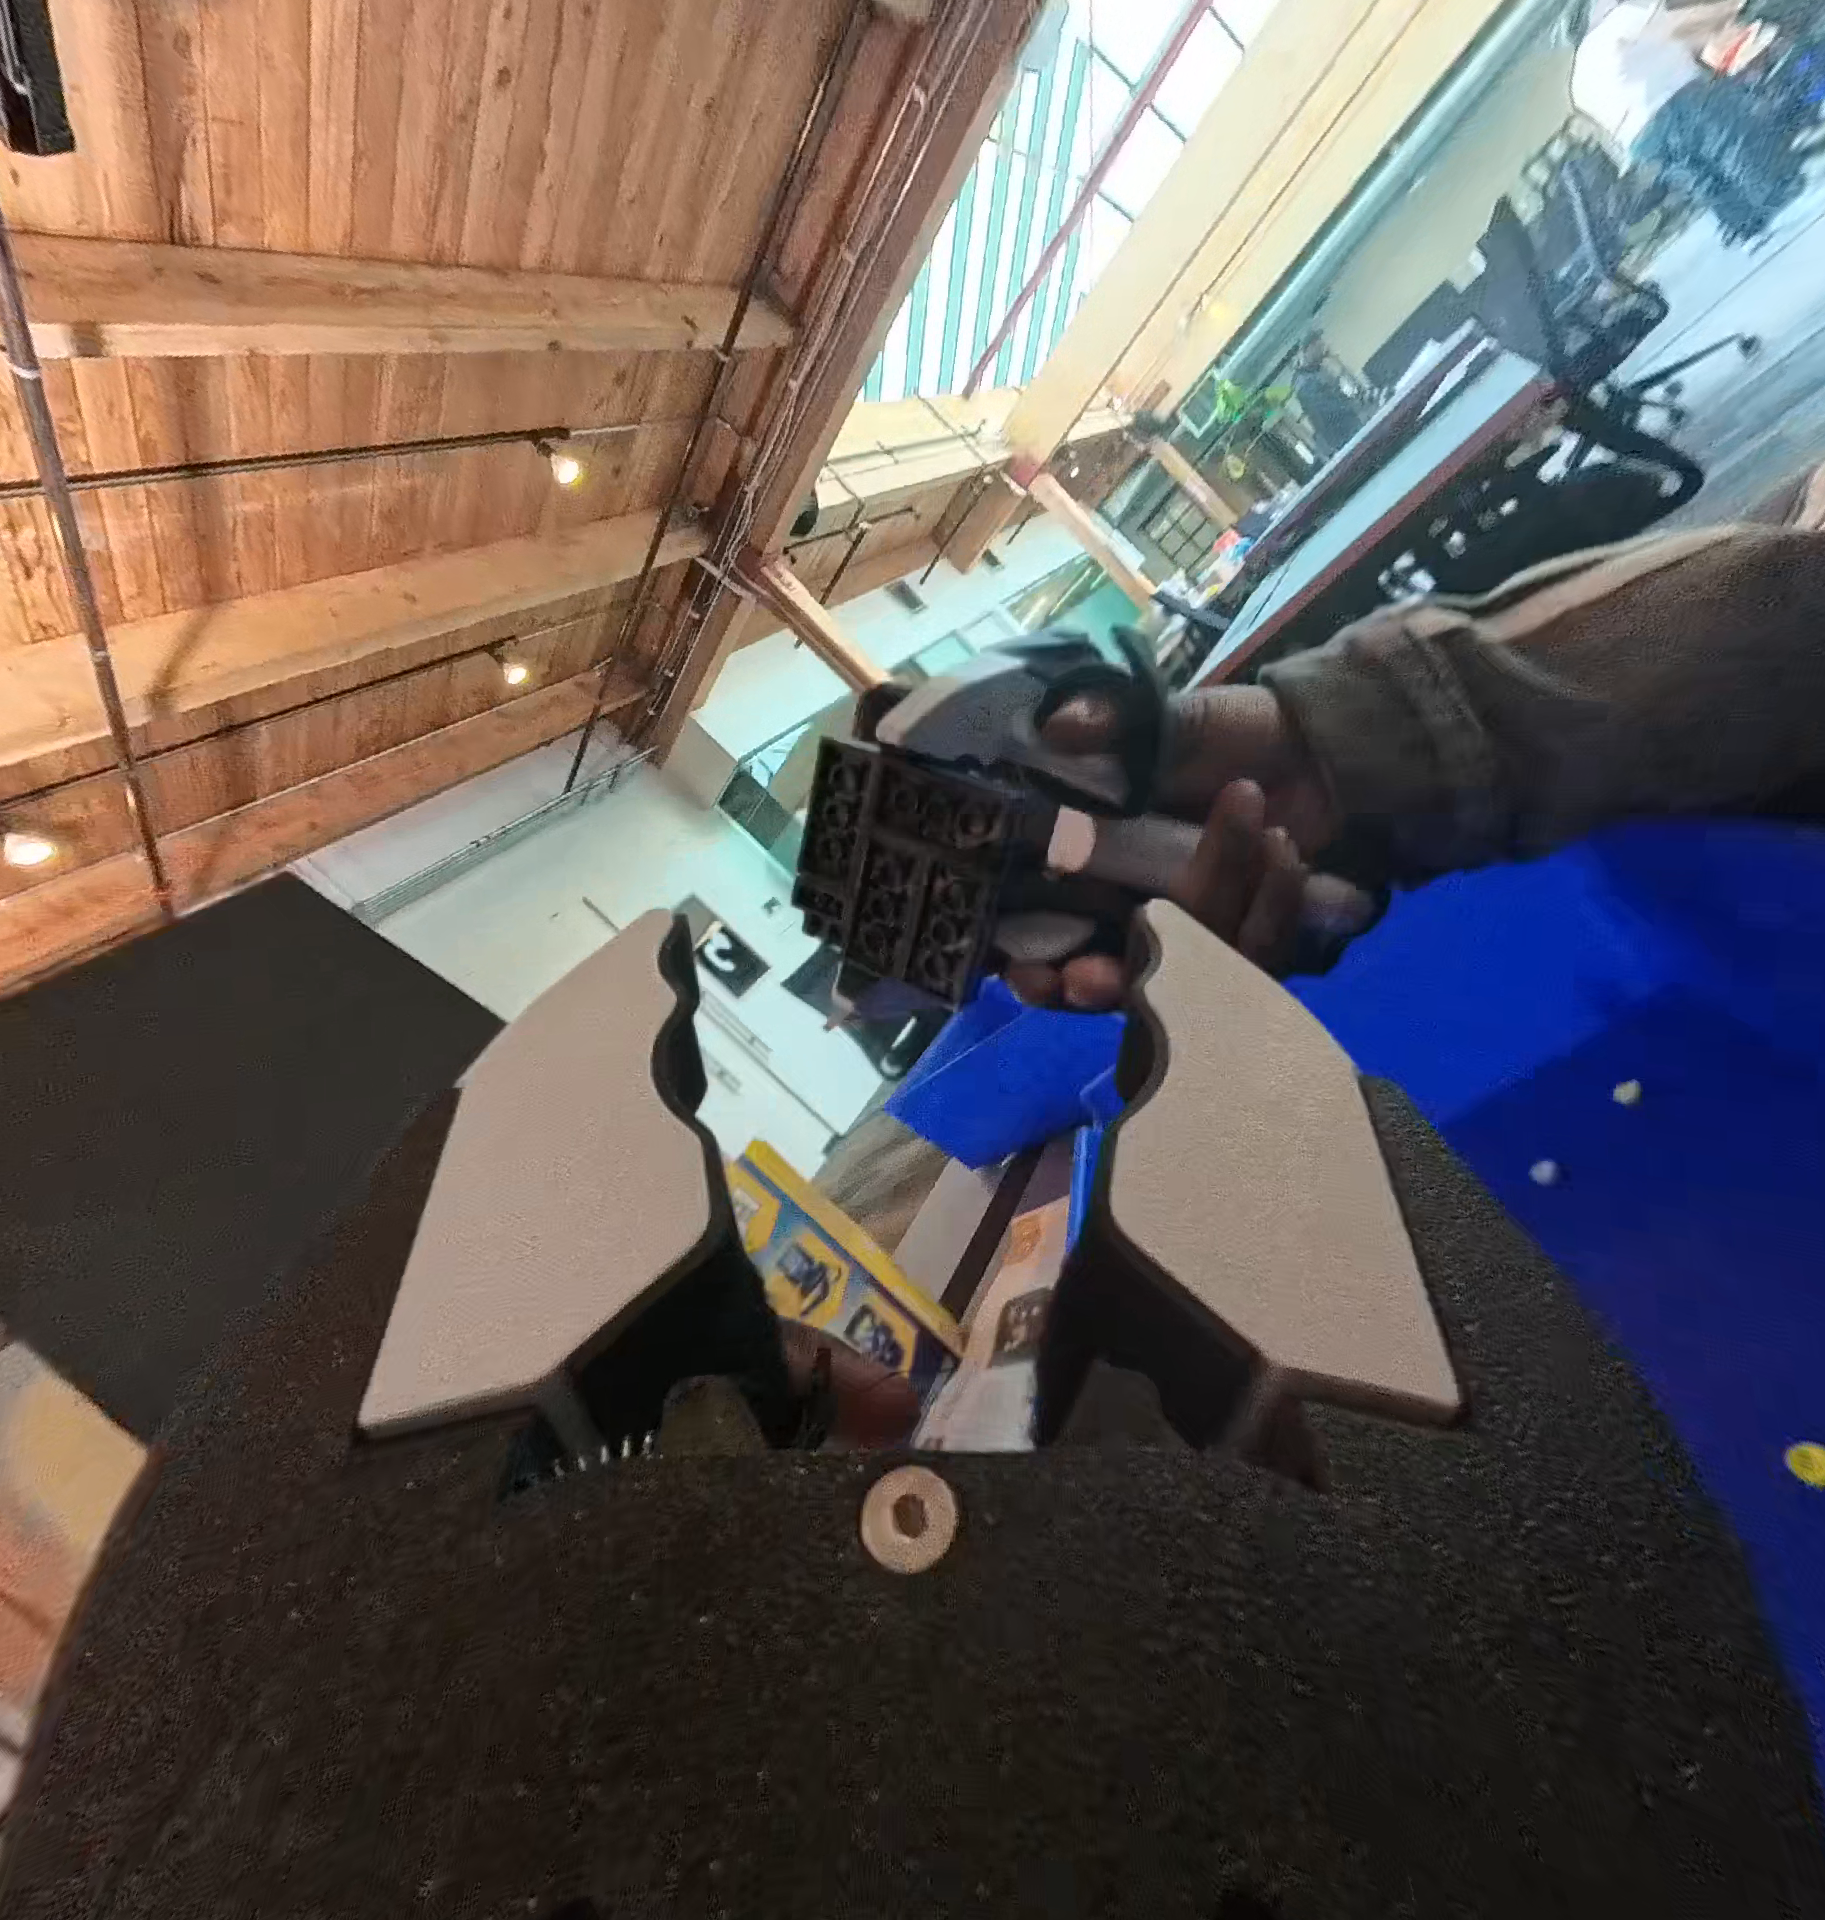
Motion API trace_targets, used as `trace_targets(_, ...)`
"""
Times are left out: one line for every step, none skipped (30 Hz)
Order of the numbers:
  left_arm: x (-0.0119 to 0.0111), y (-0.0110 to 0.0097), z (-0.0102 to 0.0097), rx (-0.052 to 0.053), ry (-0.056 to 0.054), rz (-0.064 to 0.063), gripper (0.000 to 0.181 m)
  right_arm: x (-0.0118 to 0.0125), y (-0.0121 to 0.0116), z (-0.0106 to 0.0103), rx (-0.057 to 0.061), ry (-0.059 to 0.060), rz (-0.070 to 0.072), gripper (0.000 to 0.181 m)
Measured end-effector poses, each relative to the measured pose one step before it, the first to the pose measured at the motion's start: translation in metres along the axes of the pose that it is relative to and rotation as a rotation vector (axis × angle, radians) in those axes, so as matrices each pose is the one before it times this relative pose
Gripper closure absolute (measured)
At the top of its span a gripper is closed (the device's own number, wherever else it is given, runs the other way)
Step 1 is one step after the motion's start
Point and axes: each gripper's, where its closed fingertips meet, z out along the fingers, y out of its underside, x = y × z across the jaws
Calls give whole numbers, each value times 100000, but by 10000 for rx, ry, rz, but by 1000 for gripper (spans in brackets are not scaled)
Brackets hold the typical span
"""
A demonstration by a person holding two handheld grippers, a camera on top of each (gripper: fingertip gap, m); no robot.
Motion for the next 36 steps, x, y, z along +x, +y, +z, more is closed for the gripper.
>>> trace_targets(130, 784, -177, -258, -130, 249, 106, 203, 257, -123, -115, 121, 347, 127)
trace_targets(509, 525, 79, -176, 99, 51, 106, -156, 258, -8, -233, 202, -256, 127)
trace_targets(722, 311, 25, -98, 279, -32, 106, -197, 281, 38, -225, 275, -535, 127)
trace_targets(536, -122, 144, 41, 145, 14, 107, -108, 286, 36, -192, 301, -361, 127)
trace_targets(392, -402, 84, 166, 105, -48, 109, -178, 164, 32, -49, 190, -260, 127)
trace_targets(298, -618, 170, 233, 106, -282, 109, -336, -38, -1, 154, 8, -349, 127)
trace_targets(207, -604, 129, 238, 123, -611, 110, -371, -77, -15, 173, -46, -453, 128)
trace_targets(19, -642, 41, 304, 31, -759, 109, -230, 32, -16, 19, 93, -488, 128)
trace_targets(-164, -734, -86, 434, -43, -757, 109, -81, 79, 6, -142, 283, -613, 125)
trace_targets(-298, -722, -183, 480, -11, -920, 111, 91, 136, 35, -197, 456, -977, 125)
trace_targets(-337, -668, -229, 461, 93, -1220, 113, 183, 136, 77, -270, 598, -1203, 127)
trace_targets(-508, -622, -280, 421, 117, -1445, 119, 190, 168, 110, -291, 639, -1238, 127)
trace_targets(-670, -500, -288, 338, 80, -1436, 123, -76, 225, 197, -319, 426, -1207, 128)
trace_targets(-606, -233, -249, 142, 121, -1313, 125, -352, 89, 240, -204, 197, -1118, 127)
trace_targets(-285, -18, -213, -61, 271, -1090, 125, -502, -121, 218, -28, 65, -941, 127)
trace_targets(54, -37, -181, -37, 351, -659, 127, -494, -183, 143, 39, -9, -773, 127)
trace_targets(122, -31, -104, 40, 237, -263, 129, -460, -298, 160, 100, -40, -670, 127)
trace_targets(24, 159, -48, -66, 40, -68, 132, -298, -330, 68, 139, 51, -658, 127)
trace_targets(-201, 404, 38, -281, -195, 11, 136, -41, -179, 49, 37, 216, -729, 127)
trace_targets(97, 406, 190, -298, -29, 68, 140, -119, -28, 54, -94, 194, -895, 127)
trace_targets(353, 383, 119, -265, 155, -10, 145, -126, 44, 76, -159, 237, -971, 128)
trace_targets(326, 189, 164, -168, 170, -206, 147, -57, 182, 90, -236, 277, -997, 127)
trace_targets(268, 31, 78, -37, 147, -301, 147, -162, 218, 118, -296, 170, -988, 127)
trace_targets(300, -79, 17, 37, 204, -333, 147, -182, 21, 101, -205, 95, -822, 127)
trace_targets(191, -78, -35, 8, 132, -287, 147, -181, -87, 125, -105, 36, -591, 127)
trace_targets(101, -83, -63, 6, 58, -154, 147, -226, -85, 129, -74, -22, -425, 127)
trace_targets(52, -106, -105, 32, -6, 10, 151, -81, -42, 115, -80, 54, -330, 127)
trace_targets(-8, -169, -150, 68, -82, 158, 154, 17, 122, 112, -168, 90, -271, 128)
trace_targets(-59, -140, -132, 27, -145, 289, 155, -173, 261, 87, -234, -77, -224, 127)
trace_targets(-202, 41, -113, -122, -253, 433, 156, -314, 195, 173, -207, -101, -208, 127)
trace_targets(-322, 222, -96, -293, -357, 529, 157, -148, 237, 140, -214, 13, -239, 128)
trace_targets(-492, 169, -50, -293, -459, 542, 160, 80, 305, 72, -321, 193, -454, 127)
trace_targets(-441, 0, -151, -143, -439, 348, 163, 299, 322, -5, -446, 373, -812, 128)
trace_targets(-480, -48, -142, -84, -381, -65, 168, 177, 530, 56, -629, 315, -1014, 127)
trace_targets(-612, 135, -149, -188, -379, -267, 169, -57, 718, 148, -739, 211, -1085, 128)
trace_targets(-697, 194, -131, -188, -430, -220, 169, -247, 741, 185, -760, 70, -1090, 128)
